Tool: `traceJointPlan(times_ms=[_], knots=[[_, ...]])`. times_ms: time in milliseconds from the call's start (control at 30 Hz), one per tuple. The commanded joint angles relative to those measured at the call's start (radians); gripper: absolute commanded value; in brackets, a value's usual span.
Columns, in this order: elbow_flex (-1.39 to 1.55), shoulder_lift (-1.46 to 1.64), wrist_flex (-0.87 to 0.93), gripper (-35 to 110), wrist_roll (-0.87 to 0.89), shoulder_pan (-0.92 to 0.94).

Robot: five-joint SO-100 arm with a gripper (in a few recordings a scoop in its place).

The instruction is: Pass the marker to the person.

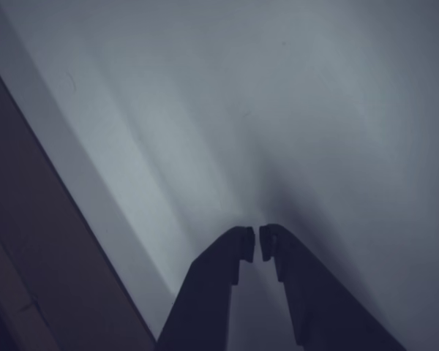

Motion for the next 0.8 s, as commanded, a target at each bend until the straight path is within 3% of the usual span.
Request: traceJointPlan(times_ms=[0,367,767], knots=[[-0.017,0.008,0.000,0,0.000,-0.003],[-0.017,0.008,0.005,-5,-0.164,0.014],[-0.077,-0.017,0.020,-5,-0.178,0.041]])
